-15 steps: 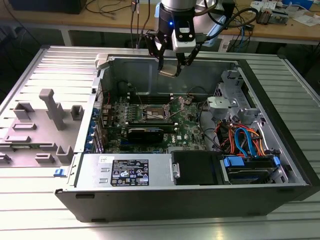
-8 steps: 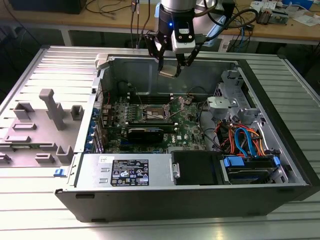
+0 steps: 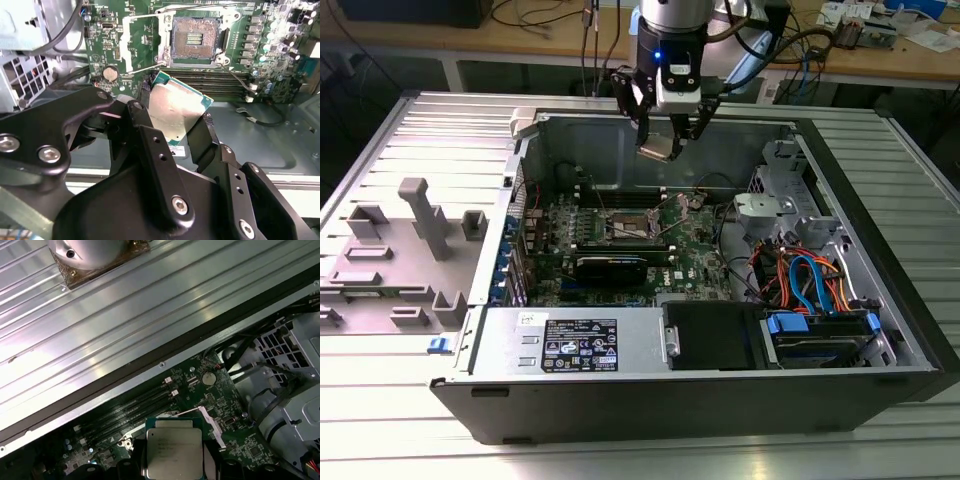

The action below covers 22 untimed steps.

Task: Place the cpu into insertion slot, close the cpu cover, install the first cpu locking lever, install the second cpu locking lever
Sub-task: 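Place the cpu into insertion slot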

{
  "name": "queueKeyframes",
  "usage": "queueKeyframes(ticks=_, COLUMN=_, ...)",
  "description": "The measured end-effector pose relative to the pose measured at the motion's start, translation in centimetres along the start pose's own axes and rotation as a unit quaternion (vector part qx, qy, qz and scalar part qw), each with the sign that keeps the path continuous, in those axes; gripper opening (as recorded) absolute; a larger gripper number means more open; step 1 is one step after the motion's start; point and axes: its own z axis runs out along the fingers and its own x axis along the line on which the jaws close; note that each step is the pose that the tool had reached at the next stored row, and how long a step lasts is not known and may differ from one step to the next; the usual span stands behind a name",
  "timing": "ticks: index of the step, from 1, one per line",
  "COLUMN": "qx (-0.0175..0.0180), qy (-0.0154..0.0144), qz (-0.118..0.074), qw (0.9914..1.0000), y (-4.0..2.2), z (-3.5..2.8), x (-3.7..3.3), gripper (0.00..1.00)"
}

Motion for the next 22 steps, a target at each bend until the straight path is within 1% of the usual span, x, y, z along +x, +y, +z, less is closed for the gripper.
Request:
queueKeyframes(ticks=2, qx=0.0004, qy=-0.0009, qz=0.009, qw=0.99996, y=-0.02, z=0.25, x=0.00, gripper=0.54)
queueKeyframes(ticks=4, qx=0.0008, qy=-0.0022, qz=0.021, qw=0.99977, y=-0.05, z=0.65, x=-0.01, gripper=0.54)
queueKeyframes(ticks=8, qx=0.0014, qy=-0.0037, qz=0.035, qw=0.99937, y=-0.08, z=1.13, x=-0.02, gripper=0.54)
queueKeyframes(ticks=22, qx=0.0014, qy=-0.0037, qz=0.037, qw=0.99931, y=-0.09, z=1.16, x=-0.02, gripper=0.54)
